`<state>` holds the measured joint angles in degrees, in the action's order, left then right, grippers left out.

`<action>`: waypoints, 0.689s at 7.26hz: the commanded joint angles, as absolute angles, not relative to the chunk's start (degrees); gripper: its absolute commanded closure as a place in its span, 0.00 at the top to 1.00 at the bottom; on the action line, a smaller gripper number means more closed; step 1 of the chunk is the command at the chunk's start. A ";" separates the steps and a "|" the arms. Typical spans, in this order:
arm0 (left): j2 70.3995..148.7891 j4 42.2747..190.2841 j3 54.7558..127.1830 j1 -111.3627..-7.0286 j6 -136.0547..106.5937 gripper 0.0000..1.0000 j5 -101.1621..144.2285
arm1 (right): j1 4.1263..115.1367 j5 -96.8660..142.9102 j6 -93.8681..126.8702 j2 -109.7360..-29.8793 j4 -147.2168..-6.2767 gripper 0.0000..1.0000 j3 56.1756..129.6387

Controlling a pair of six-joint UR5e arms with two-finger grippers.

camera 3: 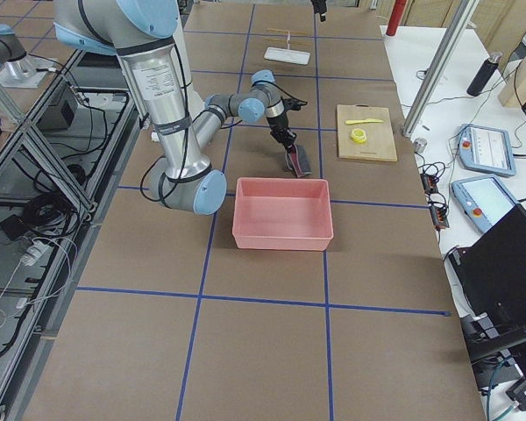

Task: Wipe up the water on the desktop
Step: 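Lower the towel onto the table with the right gripper, nearer the robot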

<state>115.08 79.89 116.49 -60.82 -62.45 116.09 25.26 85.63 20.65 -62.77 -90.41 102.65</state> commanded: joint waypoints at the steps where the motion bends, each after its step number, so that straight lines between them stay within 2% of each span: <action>1: 114.79 79.98 115.75 -60.91 -61.44 0.98 115.15 | 23.21 91.63 27.01 -62.40 -90.18 0.00 102.83; 5: 114.79 80.24 114.00 -60.91 -61.35 0.98 113.48 | 22.32 106.66 37.95 -62.75 -89.56 0.00 109.23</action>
